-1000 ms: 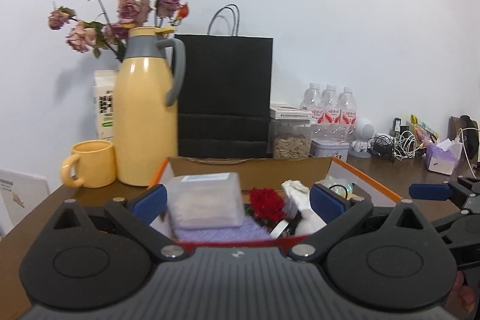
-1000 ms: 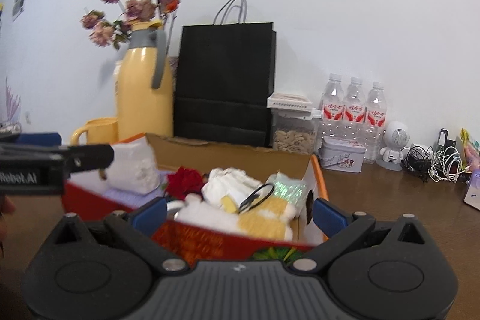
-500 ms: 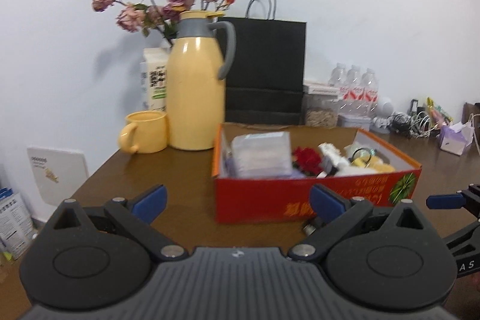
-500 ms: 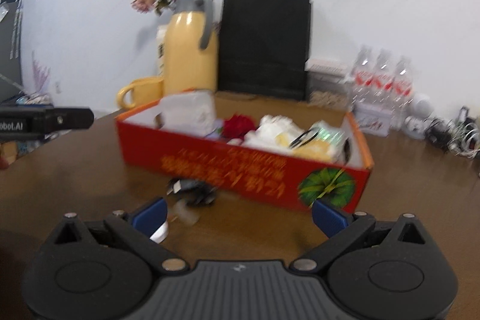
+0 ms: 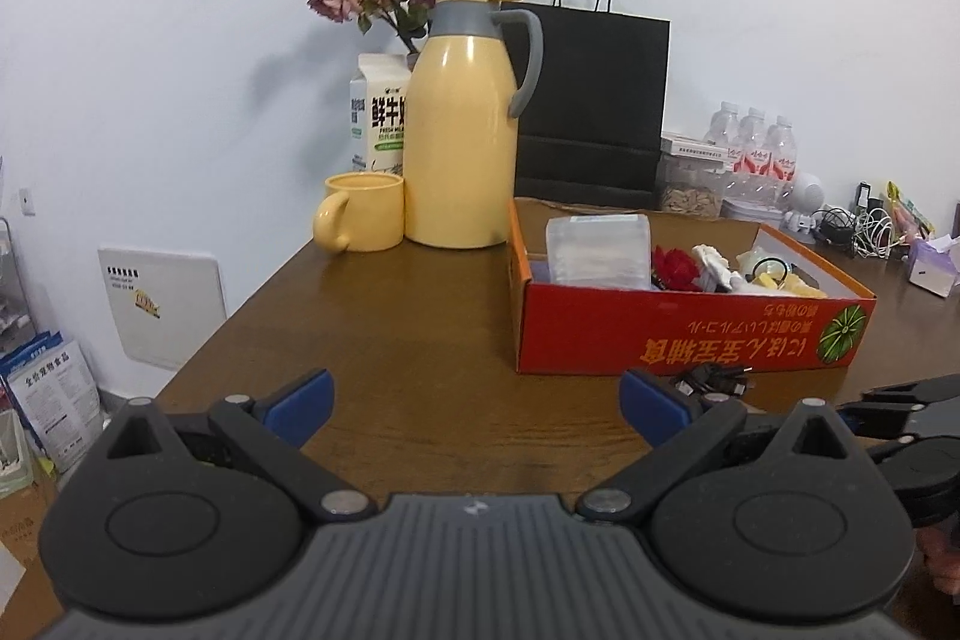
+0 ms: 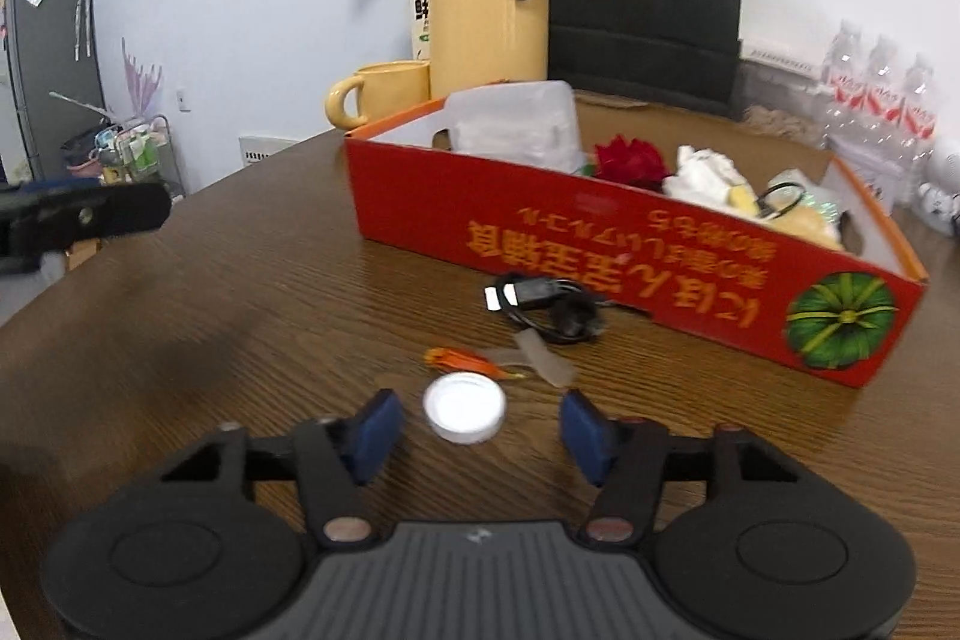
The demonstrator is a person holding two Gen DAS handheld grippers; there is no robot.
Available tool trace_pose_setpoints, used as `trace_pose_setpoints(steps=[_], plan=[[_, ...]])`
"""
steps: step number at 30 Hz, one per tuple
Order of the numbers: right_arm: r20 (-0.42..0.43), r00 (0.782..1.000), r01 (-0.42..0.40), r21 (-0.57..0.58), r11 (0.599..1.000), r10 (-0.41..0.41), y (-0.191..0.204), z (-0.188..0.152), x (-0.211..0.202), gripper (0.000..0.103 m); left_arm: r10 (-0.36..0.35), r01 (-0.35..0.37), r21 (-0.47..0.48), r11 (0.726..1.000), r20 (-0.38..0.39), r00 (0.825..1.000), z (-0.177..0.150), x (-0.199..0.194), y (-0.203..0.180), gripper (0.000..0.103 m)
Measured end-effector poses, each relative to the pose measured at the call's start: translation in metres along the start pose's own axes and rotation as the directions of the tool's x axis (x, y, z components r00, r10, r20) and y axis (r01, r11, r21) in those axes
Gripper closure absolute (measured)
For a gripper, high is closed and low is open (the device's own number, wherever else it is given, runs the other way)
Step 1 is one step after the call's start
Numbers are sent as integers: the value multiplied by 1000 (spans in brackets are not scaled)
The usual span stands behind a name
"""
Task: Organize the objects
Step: 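Grasp a white bottle cap with the right tool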
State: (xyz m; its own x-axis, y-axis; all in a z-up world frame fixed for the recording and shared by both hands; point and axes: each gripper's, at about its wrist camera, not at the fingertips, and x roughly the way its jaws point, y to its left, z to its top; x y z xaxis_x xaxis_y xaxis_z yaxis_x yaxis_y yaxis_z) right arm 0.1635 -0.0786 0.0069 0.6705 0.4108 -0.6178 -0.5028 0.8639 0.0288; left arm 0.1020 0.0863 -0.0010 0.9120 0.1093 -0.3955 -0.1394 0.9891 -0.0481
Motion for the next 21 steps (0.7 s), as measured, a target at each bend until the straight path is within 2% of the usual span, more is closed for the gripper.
trace_pose_setpoints(steps=[2, 3, 11, 15, 21], plan=[[-6, 1000, -6, -11, 1000, 6, 4, 2, 4, 74, 0, 0, -7, 1000, -6, 1000, -1, 1, 2, 0], [-1, 1000, -5, -17, 1000, 5, 6, 2, 5, 75, 0, 0, -10, 1000, -9, 1000, -1, 2, 2, 0], [32, 999, -6, -39, 999, 7, 10, -3, 2, 76, -6, 6, -11, 1000, -20, 1000, -3, 7, -1, 0], [85, 996, -7, -27, 1000, 9, 6, -3, -8, 76, -11, 11, -13, 1000, -39, 999, -5, 14, -8, 0], [177, 981, 75, 40, 996, -81, -24, -7, -28, 76, -49, 50, 11, 999, -94, 994, -8, 34, -36, 0]])
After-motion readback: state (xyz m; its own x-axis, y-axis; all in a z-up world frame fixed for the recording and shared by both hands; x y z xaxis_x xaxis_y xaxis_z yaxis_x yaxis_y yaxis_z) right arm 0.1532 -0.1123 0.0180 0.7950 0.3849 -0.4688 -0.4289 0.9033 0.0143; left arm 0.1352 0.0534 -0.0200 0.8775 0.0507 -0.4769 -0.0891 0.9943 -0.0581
